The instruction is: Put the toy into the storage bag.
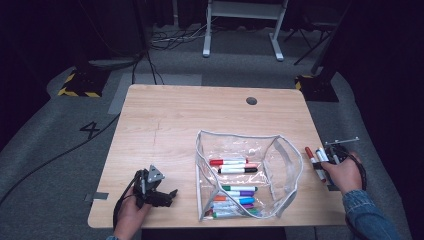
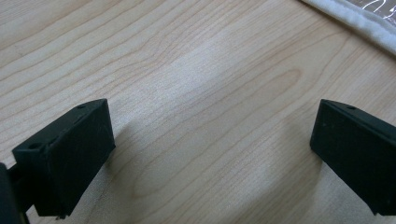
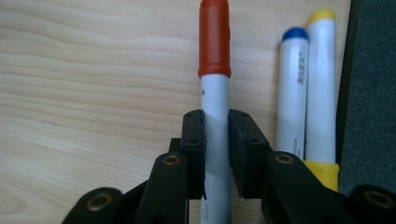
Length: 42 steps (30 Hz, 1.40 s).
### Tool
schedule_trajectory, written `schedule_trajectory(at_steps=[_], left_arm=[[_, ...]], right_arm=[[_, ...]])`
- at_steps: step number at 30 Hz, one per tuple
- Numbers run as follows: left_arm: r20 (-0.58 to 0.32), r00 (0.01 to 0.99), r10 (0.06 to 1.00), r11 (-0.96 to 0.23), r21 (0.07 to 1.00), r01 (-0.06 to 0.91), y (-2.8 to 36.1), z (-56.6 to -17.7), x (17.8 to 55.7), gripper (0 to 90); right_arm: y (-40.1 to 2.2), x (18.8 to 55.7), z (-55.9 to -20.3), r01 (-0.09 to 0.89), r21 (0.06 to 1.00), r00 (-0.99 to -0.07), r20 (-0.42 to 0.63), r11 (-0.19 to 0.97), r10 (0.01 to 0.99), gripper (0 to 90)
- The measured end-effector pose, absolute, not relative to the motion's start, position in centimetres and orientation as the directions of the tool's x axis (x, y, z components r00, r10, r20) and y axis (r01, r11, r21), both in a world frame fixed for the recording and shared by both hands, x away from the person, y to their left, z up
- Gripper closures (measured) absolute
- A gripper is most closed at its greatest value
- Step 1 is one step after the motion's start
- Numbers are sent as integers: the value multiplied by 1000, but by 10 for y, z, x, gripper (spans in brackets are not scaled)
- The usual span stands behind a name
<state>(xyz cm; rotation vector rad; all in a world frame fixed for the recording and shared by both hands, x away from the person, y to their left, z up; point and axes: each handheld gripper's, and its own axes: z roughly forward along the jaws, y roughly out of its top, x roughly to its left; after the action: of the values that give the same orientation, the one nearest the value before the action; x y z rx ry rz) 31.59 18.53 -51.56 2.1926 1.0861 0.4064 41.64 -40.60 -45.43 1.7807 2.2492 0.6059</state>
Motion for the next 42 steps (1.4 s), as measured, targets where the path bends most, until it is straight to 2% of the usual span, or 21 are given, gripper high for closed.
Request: schedule_trajectory(at_steps=[11,24,33,42], left_arm=[[-10,609,793,-446,671,592,185,-516,316,0],[-11,609,793,-446,671,592,185,-516,316,0],[-11,609,793,-446,671,592,185,-516,316,0],[-10,609,793,-446,671,592,185,-516,316,0]], right_arm=[[-390,403,-378,781,544,-414,82,307,907,769],[-332,370,-286,623,616,-627,25,482,779,769],[-284,346,-256,504,616,-758,-20,605,652,769],[-244,331,-250,411,590,-850,-28,695,526,769]])
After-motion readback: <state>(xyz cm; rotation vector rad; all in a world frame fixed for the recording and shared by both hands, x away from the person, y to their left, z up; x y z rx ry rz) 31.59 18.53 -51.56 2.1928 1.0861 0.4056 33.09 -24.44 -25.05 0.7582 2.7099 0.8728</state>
